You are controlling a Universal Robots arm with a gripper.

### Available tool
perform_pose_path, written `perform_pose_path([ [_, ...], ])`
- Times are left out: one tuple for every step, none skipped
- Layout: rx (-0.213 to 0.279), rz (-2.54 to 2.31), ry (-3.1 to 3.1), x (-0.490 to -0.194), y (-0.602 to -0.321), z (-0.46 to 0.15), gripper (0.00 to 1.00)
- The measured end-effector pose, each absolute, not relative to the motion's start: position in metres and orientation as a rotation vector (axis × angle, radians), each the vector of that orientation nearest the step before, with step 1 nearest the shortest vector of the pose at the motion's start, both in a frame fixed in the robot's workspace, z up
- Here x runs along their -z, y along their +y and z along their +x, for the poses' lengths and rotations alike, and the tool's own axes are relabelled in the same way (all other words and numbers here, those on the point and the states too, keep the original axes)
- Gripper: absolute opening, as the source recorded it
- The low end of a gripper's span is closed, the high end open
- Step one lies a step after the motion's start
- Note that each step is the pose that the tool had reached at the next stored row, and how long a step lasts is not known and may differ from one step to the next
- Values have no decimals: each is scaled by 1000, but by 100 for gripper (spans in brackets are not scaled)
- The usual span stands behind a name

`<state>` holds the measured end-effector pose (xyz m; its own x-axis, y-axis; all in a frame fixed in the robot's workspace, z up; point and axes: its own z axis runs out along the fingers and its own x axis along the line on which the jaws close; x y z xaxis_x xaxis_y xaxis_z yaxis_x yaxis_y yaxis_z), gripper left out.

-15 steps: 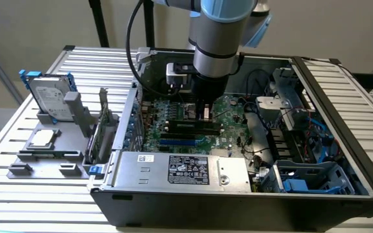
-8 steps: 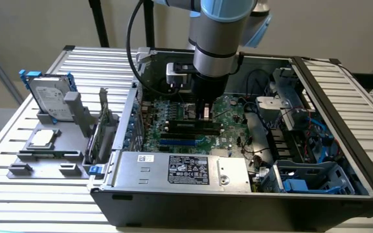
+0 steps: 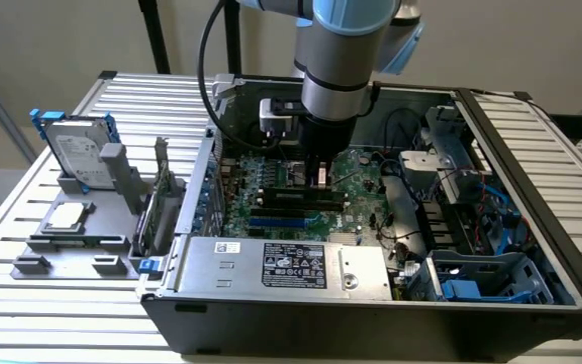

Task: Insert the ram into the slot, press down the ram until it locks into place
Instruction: 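Insert the ram into the slot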

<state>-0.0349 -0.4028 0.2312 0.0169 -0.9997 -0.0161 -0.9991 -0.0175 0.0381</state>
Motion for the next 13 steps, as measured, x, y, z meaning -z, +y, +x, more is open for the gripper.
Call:
perform_pose_path([
  [60, 2229, -2190, -231, -403, -35, 13],
  [60, 2230, -2190, -231, -403, -35, 13],
  [60, 2230, -2190, -231, -403, -35, 13],
  [60, 2230, -2190, -231, -403, -35, 13],
  [60, 2230, -2190, -230, -403, -35, 13],
  [60, 2230, -2190, -230, -403, -35, 13],
  [60, 2230, -2190, -230, -403, -35, 13],
  [60, 2230, -2190, -230, -403, -35, 13],
  [60, 2230, -2190, -229, -403, -35, 13],
  [60, 2230, -2190, -229, -403, -35, 13],
  [60, 2230, -2189, -229, -403, -35, 13],
  [60, 2230, -2189, -229, -403, -35, 13],
  [60, 2230, -2189, -229, -403, -35, 13],
])
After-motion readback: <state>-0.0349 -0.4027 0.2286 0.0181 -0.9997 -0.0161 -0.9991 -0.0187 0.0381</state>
